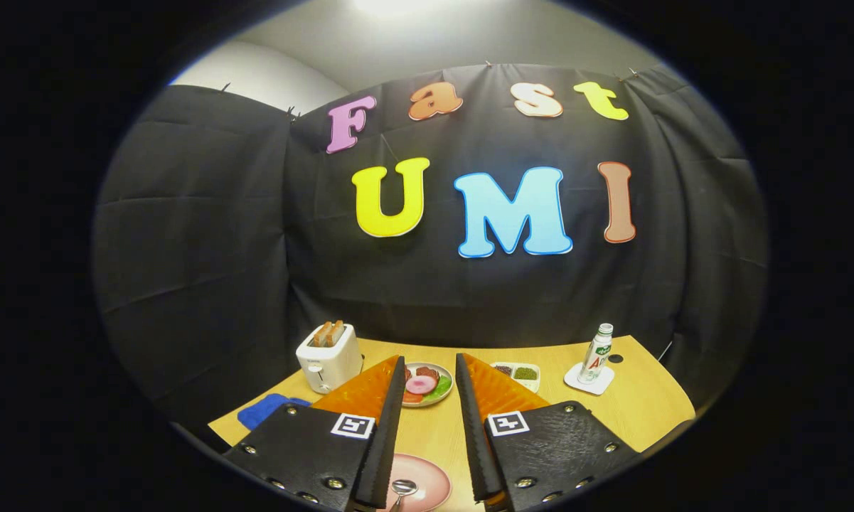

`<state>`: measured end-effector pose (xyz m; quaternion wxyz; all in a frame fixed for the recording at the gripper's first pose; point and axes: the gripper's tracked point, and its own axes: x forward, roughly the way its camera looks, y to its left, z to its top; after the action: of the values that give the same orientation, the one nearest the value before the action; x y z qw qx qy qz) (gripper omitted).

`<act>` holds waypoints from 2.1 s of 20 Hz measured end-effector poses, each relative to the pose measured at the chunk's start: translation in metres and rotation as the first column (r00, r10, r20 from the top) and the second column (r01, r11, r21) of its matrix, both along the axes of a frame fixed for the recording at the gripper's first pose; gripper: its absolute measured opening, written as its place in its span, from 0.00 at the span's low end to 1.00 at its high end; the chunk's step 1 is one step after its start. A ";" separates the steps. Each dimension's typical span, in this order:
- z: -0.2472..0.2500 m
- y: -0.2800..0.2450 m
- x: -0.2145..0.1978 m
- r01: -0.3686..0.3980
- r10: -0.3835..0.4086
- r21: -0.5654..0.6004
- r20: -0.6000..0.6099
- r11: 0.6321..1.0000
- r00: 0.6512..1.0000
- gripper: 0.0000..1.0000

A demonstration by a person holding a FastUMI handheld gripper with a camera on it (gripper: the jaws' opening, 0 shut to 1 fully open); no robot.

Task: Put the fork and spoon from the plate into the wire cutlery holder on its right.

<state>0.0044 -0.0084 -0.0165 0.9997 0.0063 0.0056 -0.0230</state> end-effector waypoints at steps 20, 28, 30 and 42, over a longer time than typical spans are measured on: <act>-0.244 0.047 -0.017 -0.045 0.114 0.124 -0.630 0.991 0.768 0.44; -0.303 0.056 -0.021 -0.038 0.122 0.128 -0.759 0.991 0.640 0.44; -0.313 0.059 -0.024 -0.030 0.127 0.137 -0.785 0.990 0.607 0.44; -0.337 0.067 -0.027 -0.016 0.150 0.167 -0.834 0.986 0.531 0.14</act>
<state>-0.0223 0.0586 -0.3532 0.8697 0.0636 0.4888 0.0249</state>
